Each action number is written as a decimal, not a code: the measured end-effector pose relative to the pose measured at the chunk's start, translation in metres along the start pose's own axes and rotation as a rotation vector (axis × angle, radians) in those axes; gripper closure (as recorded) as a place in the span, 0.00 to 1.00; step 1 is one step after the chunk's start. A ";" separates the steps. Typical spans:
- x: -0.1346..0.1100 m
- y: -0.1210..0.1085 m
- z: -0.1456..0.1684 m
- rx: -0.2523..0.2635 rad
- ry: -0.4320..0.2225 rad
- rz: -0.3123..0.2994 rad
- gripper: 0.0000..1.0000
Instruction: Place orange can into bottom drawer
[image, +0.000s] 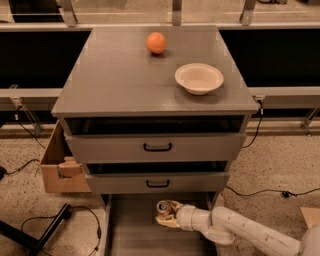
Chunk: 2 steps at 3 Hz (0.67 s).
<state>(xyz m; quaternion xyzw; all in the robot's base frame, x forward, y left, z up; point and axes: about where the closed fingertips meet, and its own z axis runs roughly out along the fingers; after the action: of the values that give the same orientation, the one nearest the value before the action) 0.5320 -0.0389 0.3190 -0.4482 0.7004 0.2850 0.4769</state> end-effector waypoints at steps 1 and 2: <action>0.029 -0.001 0.041 -0.031 0.036 -0.063 1.00; 0.052 0.014 0.068 -0.012 0.034 -0.105 1.00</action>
Offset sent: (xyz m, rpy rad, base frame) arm 0.0030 0.0694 -0.1068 -0.0796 -0.1490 0.0199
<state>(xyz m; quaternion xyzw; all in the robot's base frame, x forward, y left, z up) 0.5397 0.0054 0.2442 -0.4922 0.6820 0.2561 0.4764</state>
